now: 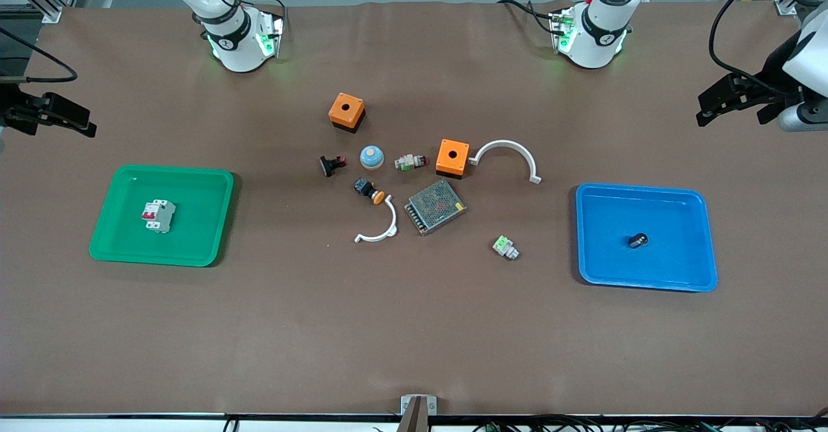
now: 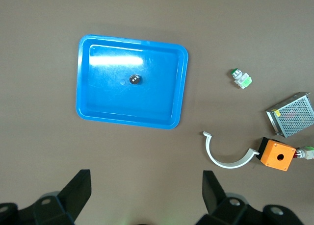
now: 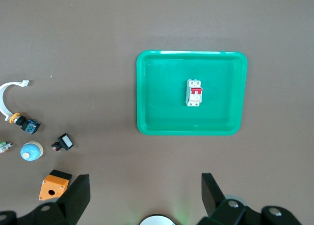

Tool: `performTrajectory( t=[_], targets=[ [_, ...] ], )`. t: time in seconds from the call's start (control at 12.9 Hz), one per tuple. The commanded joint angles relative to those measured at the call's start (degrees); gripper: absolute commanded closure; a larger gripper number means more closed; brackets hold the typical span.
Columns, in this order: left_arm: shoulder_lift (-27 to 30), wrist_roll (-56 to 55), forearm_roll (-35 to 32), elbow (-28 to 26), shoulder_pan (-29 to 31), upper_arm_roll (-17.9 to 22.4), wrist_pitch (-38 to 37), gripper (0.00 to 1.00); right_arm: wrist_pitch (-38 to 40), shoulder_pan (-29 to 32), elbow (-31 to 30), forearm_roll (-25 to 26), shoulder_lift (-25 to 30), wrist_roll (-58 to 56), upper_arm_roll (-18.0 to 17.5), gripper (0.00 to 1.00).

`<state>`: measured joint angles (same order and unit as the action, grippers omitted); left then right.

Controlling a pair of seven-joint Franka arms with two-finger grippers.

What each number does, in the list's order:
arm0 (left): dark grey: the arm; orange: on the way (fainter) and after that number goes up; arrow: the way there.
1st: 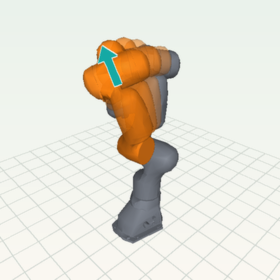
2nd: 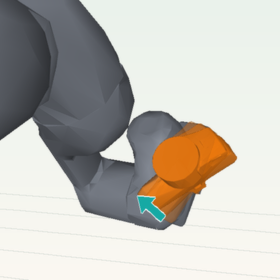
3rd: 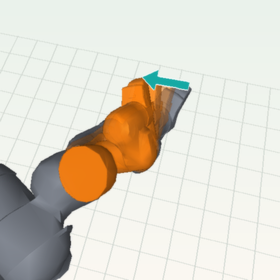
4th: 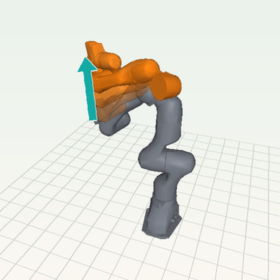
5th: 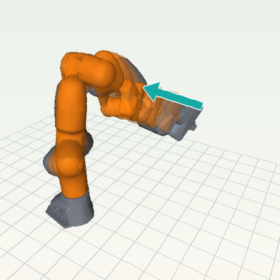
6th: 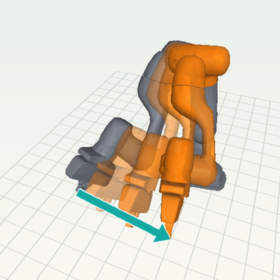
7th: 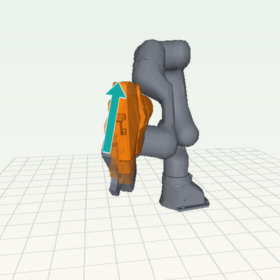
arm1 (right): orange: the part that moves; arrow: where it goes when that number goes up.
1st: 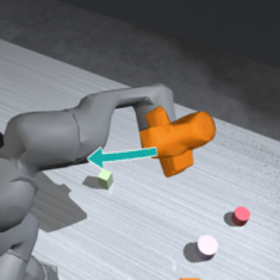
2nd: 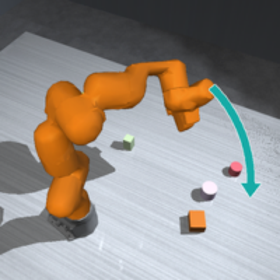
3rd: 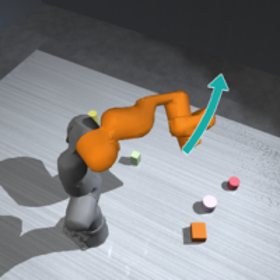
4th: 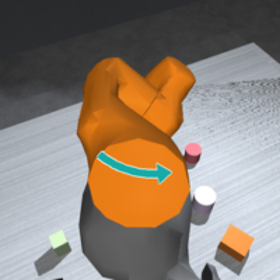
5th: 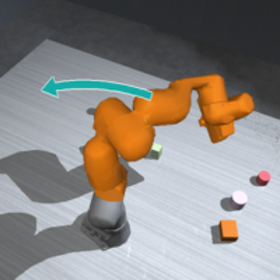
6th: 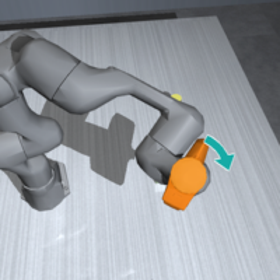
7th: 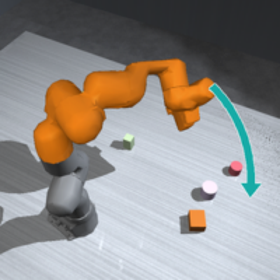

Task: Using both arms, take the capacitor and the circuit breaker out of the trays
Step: 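Grasp the capacitor with the left gripper while the right gripper grasps the breaker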

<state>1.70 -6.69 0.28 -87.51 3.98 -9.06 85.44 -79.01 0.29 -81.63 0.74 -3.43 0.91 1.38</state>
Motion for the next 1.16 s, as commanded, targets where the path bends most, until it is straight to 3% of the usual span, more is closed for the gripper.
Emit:
performTrajectory(
  t=[0.0, 0.16, 0.31, 0.47, 0.62, 0.93, 1.09],
  targets=[
    [-0.82, 0.98, -0.98, 1.64, 1.2, -0.17, -1.33, 0.0, 0.09, 0.15, 0.59, -0.38, -0.08, 0.4, 0.02, 0.0],
    [-4.05, 0.98, -0.63, 2.51, 4.01, -0.08, -1.06, 0.0, 0.18, 0.15, 0.59, -0.47, -0.08, 0.4, -0.06, 0.0],
    [-10.72, 0.54, -1.07, 6.89, 4.9, -0.08, -0.97, 0.0, 0.09, -0.02, 0.59, -0.47, -0.08, 0.49, -0.15, 0.0],
    [-15.73, 0.1, -1.5, 6.48, 5.25, 0.35, 1.9, 0.0, 0.09, 0.15, 0.59, -0.47, -0.08, 0.58, -0.15, 0.0],
    [-19.35, 0.02, -3.34, 3.86, 6.57, 0.36, 8.4, 0.0, 0.09, 0.15, 0.59, -0.39, -0.08, 0.67, 0.02, 0.0],
    [-22.52, -0.69, -4.58, -8.17, 7.1, 0.36, 25.69, 0.0, -1.22, 1.47, 0.15, -0.12, -0.35, 0.49, 0.11, 0.0],
    [-24.71, -0.86, -4.58, -11.01, 7.1, 0.36, 30.21, 0.0, -1.84, 3.65, -2.03, 0.4, -1.75, 0.05, 0.11, 0.0]
  ],
)
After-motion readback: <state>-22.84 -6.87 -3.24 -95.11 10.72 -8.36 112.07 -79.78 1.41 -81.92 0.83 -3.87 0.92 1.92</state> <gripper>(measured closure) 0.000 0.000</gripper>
